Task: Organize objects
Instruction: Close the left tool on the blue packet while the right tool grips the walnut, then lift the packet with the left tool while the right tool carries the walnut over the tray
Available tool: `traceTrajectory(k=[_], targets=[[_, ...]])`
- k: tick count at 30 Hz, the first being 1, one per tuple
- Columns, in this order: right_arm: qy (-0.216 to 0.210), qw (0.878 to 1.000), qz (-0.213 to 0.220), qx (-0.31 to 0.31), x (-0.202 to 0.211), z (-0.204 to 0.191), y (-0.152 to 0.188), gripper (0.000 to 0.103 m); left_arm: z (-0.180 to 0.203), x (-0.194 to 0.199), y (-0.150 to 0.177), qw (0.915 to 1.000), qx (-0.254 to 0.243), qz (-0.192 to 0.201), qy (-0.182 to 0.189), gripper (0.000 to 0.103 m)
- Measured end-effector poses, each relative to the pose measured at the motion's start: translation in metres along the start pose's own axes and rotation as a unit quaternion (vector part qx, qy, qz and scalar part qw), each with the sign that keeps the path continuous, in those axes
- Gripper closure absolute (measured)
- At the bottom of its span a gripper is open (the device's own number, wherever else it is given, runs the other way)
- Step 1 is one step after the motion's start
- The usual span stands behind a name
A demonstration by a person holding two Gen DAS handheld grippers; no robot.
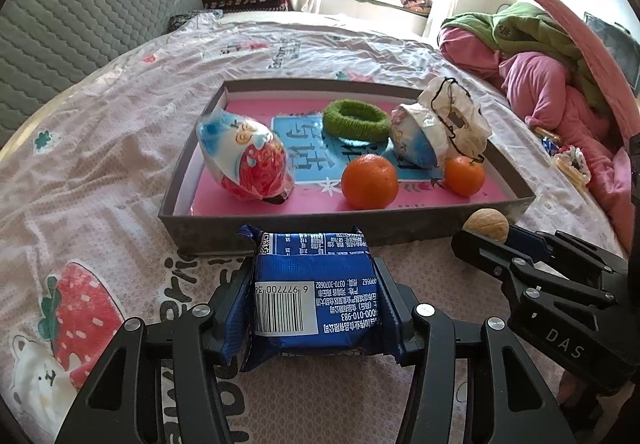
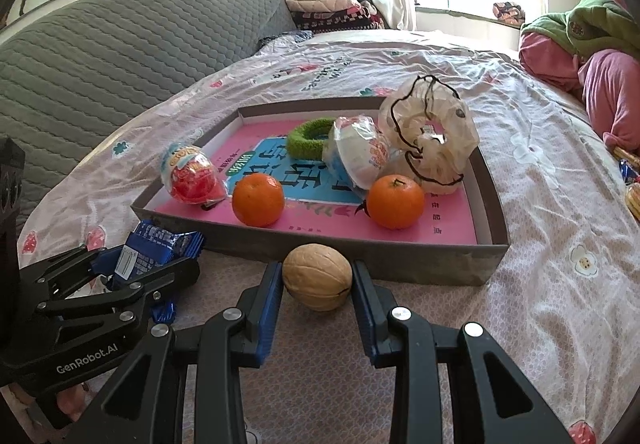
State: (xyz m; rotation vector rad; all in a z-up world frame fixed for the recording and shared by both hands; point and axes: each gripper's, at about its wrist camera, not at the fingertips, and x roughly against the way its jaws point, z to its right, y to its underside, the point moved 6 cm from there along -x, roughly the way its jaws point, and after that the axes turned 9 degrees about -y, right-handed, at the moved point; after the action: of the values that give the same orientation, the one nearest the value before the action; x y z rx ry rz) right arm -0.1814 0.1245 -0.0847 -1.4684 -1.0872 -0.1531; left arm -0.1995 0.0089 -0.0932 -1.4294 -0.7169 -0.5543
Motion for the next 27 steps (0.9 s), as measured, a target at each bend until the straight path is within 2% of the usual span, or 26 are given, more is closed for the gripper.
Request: traceTrajectory(k=[10,19,27], targets=[[-0.011,0.999,0.037,0.025,0.018,-0.010,-0.011,0.068,0.005,0.022,-0.013,0.9997,-0.007,0.023,0.002,0.047],[-0.007,0.995,0.072,0.063,0.035,-0.023,-0.024,0.068,0.003,0.034,-0.020,0.9993,-0.004,0.038,-0.001,0.047],[-0.003,0.993,0.094,0.071,0.046,-0.024,-0.028,0.068,-0.001,0.043,-0.027,0.9987,-0.001,0.051,-0.001,0.047]])
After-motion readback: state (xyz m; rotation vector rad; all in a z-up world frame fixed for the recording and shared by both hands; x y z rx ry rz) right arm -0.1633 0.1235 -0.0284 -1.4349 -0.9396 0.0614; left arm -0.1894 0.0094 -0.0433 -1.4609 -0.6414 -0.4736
